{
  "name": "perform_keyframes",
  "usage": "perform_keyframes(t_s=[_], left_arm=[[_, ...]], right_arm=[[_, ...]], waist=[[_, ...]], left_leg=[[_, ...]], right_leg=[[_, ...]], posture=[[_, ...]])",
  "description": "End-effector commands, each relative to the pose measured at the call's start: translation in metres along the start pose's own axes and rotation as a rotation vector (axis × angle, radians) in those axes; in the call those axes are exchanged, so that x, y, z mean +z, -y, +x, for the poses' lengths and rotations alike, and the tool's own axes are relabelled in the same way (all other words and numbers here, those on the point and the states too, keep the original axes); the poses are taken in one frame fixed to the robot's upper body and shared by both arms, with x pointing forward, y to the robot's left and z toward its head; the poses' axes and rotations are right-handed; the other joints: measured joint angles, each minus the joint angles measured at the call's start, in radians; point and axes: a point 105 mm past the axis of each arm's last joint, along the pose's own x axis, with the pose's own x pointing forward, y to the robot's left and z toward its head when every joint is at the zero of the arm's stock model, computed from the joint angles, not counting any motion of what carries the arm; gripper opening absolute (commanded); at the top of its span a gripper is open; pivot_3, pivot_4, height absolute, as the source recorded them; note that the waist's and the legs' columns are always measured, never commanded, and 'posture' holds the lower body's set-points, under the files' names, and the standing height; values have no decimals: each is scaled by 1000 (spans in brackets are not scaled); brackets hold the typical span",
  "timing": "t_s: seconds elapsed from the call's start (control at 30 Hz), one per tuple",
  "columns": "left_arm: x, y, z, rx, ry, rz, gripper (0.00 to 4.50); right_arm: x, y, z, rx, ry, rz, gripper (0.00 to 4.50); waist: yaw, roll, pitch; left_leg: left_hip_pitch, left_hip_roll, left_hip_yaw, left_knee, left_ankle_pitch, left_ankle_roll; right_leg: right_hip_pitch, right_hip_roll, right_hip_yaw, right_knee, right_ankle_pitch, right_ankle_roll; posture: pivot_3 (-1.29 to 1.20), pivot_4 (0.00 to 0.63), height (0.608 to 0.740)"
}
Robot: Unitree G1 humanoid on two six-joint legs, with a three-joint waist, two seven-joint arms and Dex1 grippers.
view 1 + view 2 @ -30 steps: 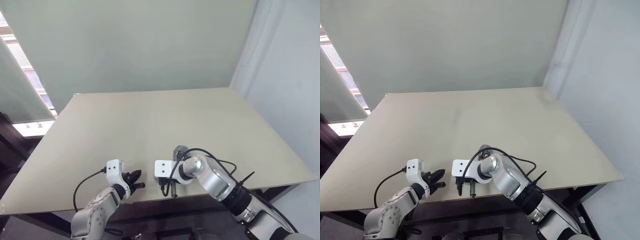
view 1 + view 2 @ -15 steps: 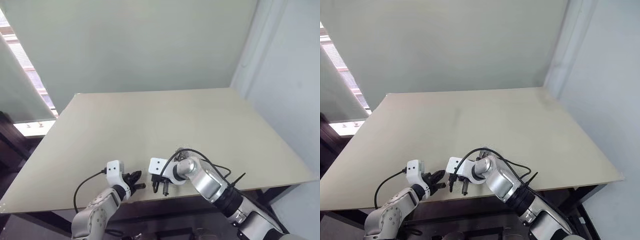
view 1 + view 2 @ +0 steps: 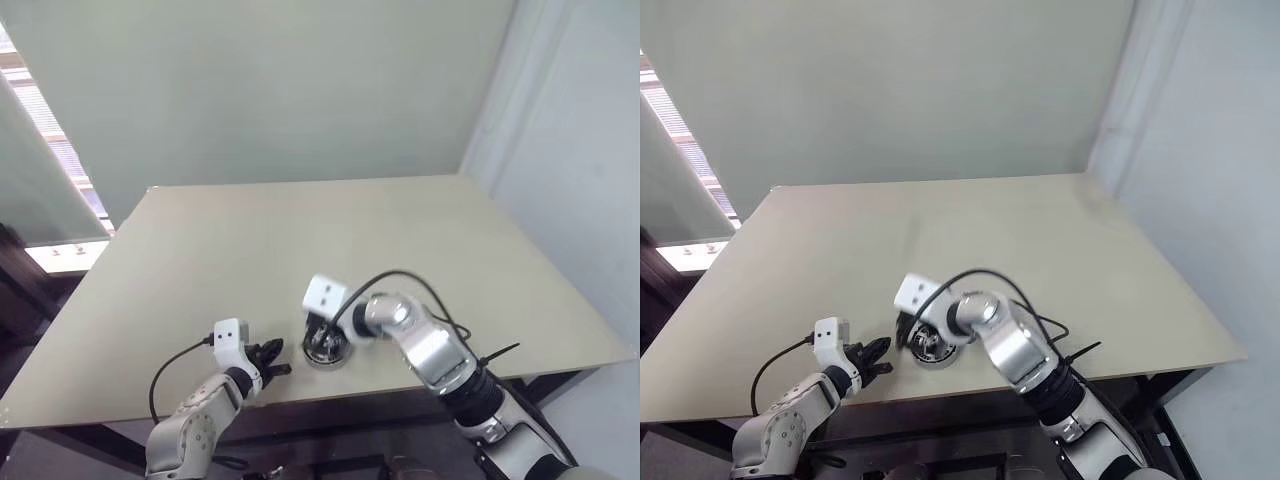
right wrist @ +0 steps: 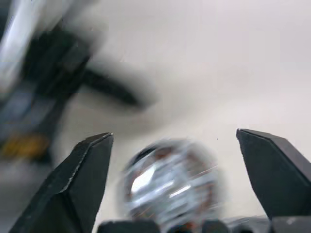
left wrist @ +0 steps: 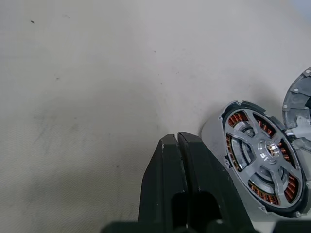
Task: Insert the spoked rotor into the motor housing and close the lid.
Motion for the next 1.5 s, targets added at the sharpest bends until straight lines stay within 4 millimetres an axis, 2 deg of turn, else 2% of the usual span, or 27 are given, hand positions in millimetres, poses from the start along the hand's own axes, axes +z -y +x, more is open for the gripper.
perform_keyframes(t_s=[0.03, 0.17, 0.2, 0.3, 0.47, 0.57, 0.63, 0.83, 1.0, 1.2, 1.5], left_arm=[[12, 3, 1, -18, 44, 30, 0], [12, 4, 1, -24, 43, 35, 0], [12, 4, 1, -25, 44, 35, 0], [13, 5, 2, -31, 45, 44, 0], [15, 5, 2, -38, 46, 62, 0], [18, 5, 1, -39, 49, 69, 0], [19, 4, 0, -38, 50, 73, 0], [22, 3, -1, -35, 51, 82, 0], [22, 4, -2, -36, 49, 88, 0], [23, 4, -4, -34, 48, 95, 0], [24, 3, -4, -29, 49, 104, 0]], right_arm=[[13, 58, -32, -255, 65, -2, 4488], [-11, 97, -57, -410, -36, -68, 4488], [-16, 101, -61, -425, -59, -86, 4488], [-51, 109, -72, -429, -203, -139, 4488], [-89, 90, -66, -289, -295, -145, 4488], [-103, 71, -55, -205, -290, -107, 4488], [-104, 60, -48, -165, -265, -90, 4488], [-81, 32, -24, -85, -112, 42, 4488], [-73, 13, -1, -33, -60, 80, 4488], [-75, 7, 8, -18, -41, 119, 4488], [-77, 7, 3, 87, 75, 220, 4488]], waist=[[0, 0, 0], [-1, 0, 0], [-1, 0, 0], [-1, 0, 0], [-2, 0, 0], [-1, 0, 0], [-1, 0, 0], [-1, 0, 0], [-1, 0, 0], [-1, 0, 0], [-1, 0, 0]], left_leg=[[0, 0, 0, 0, 0, 0], [-1, -1, 1, 0, 0, 1], [-2, -1, 1, 0, 0, 1], [-2, -1, 2, -2, 0, 1], [-1, -1, 2, -4, 1, 2], [-1, -1, 2, -3, 1, 2], [-1, -1, 2, -2, 1, 2], [2, 0, 2, 0, 1, 2], [2, 0, 1, 0, 1, 2], [2, 0, 1, 0, 1, 1], [2, 0, 1, 0, 1, 1]], right_leg=[[0, 0, 0, -1, 0, 0], [1, -1, 1, -2, 0, 0], [0, -1, 1, -1, 0, 0], [-1, -1, 1, 0, 0, 0], [-1, -1, 1, -1, 0, 0], [-1, 0, 1, -1, 0, 0], [0, 0, 1, -1, 0, 0], [4, 0, 1, -1, 0, 0], [4, 0, 1, -1, 0, 0], [3, 0, 1, 0, 0, 0], [4, 0, 1, 0, 0, 0]], posture=[[0, 0, 740], [0, 0, 740], [0, 0, 740], [0, 0, 740], [0, 0, 740], [0, 0, 740], [0, 0, 740], [0, 0, 740], [0, 0, 740], [0, 0, 740], [0, 0, 740]])
